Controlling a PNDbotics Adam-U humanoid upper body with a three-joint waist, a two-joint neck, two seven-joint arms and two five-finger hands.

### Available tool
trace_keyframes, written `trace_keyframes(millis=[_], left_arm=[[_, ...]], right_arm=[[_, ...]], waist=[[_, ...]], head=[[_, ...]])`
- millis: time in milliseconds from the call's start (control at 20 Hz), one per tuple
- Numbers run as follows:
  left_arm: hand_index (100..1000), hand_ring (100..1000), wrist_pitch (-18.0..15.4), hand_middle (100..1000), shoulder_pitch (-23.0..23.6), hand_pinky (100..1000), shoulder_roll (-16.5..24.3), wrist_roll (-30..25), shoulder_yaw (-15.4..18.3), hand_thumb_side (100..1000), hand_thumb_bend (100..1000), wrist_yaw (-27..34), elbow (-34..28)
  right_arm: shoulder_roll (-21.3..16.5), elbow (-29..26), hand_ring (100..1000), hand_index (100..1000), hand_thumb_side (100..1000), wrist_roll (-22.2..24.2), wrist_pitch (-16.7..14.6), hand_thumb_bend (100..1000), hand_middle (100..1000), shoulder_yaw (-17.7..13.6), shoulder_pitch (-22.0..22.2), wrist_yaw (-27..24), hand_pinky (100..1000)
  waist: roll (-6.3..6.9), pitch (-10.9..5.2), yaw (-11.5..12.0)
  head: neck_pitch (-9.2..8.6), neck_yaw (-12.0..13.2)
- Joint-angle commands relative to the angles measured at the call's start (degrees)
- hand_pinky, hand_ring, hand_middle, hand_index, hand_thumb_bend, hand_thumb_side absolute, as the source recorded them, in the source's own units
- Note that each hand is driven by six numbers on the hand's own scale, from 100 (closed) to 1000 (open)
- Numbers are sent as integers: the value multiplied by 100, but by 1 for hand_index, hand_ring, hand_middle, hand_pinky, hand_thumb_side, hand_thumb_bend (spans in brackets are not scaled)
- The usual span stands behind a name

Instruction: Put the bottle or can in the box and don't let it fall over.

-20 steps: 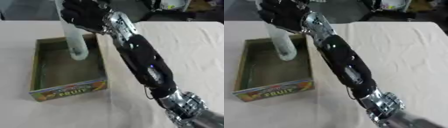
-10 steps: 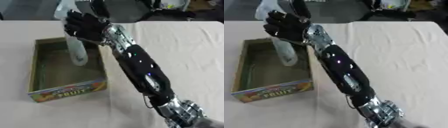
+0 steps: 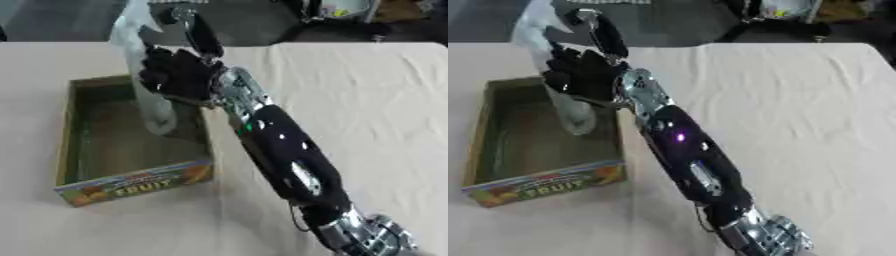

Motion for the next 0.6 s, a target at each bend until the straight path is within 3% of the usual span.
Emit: trace_keyframes(millis=[50, 600], left_arm=[[745, 869, -20, 775, -38, 736, 111, -18, 26, 609, 761, -31, -109], [745, 870, -8, 775, 89, 736, 165, 16, 58, 609, 760, -70, -109]], right_arm=[[-15, 62, 100, 928, 852, -61, 87, 115, 100, -12, -17, 103, 100], [-159, 232, 100, 931, 880, -61, 164, 100, 100, -35, 319, 353, 100]], waist=[[29, -75, -29], [34, -208, -300]], head=[[-69, 39], [70, 230]])
